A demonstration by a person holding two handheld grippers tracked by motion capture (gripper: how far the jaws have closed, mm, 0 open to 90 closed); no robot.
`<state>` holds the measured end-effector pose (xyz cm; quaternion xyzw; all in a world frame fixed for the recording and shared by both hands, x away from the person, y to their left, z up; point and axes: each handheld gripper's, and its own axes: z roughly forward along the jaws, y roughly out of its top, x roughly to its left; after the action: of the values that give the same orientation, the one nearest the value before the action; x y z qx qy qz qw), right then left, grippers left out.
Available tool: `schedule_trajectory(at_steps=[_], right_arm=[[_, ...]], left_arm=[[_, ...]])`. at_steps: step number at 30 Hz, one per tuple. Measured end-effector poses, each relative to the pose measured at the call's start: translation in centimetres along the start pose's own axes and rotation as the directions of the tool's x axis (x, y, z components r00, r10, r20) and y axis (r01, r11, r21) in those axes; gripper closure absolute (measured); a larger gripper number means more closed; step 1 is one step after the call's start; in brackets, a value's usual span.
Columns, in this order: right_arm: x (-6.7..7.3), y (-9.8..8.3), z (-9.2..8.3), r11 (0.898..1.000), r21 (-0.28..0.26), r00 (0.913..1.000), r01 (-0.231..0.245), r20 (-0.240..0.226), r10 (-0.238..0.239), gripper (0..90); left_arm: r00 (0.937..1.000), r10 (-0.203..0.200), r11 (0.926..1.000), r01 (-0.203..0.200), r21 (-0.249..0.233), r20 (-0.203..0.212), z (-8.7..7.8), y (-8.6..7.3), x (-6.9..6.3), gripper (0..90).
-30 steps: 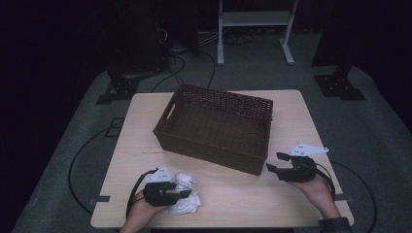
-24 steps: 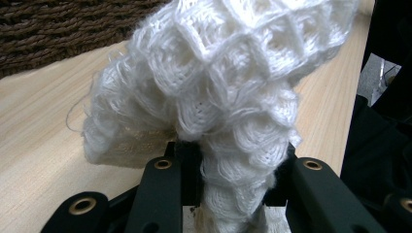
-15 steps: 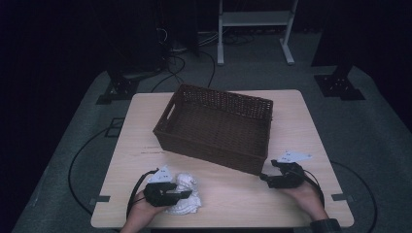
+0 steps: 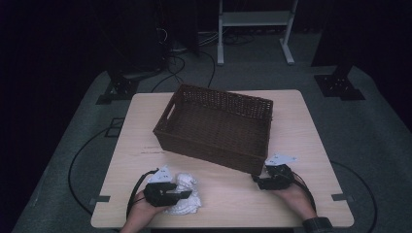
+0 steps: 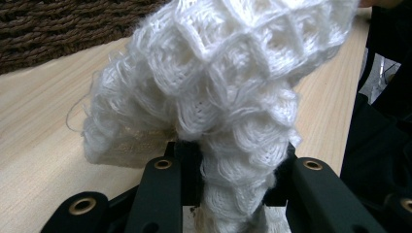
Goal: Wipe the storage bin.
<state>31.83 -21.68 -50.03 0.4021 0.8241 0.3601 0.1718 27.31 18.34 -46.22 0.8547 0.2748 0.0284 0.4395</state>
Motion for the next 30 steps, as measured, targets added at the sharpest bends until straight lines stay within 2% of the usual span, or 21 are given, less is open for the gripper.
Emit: schedule_trajectory(at_steps=[3, 7, 12, 17, 23, 30], right_arm=[[0.05, 0.04, 0.19, 1.0, -0.014, 0.9998, 0.003, 0.02, -0.003, 24.5], [-0.02, 0.0, 0.32, 1.0, -0.021, 0.9998, -0.015, 0.011, 0.015, 24.3], [-0.1, 0.27, 0.61, 1.0, -0.018, 0.9999, -0.009, 0.004, 0.009, 22.7], [-0.03, 0.36, 0.69, 1.0, -0.021, 0.9996, -0.017, 0.02, 0.018, 23.2], [-0.03, 0.35, 0.71, 1.0, -0.021, 0.9999, -0.012, 0.008, 0.013, 23.2], [0.06, 0.28, 0.57, 1.0, -0.027, 0.9998, -0.016, 0.015, 0.016, 29.0]], left_arm=[[1.0, 0.0, 1.0, 0.0, 0.0, 0.0, 0.0, 0.01, 0.0, 67.1], [1.0, 0.002, 1.0, -0.002, 0.002, -0.001, 0.01, 0.01, 0.0, 67.1], [1.0, 0.001, 1.0, -0.001, 0.0, -0.002, 0.01, 0.02, -0.01, 66.6], [1.0, 0.0, 1.0, 0.0, 0.0, -0.005, -0.02, 0.02, 0.01, 66.6], [0.9999, 0.002, 1.0, -0.002, -0.001, -0.01, -0.05, 0.05, 0.06, 66.6], [0.9996, -0.007, 0.9999, 0.007, -0.01, -0.028, -0.41, 0.01, 0.3, 66.6]])
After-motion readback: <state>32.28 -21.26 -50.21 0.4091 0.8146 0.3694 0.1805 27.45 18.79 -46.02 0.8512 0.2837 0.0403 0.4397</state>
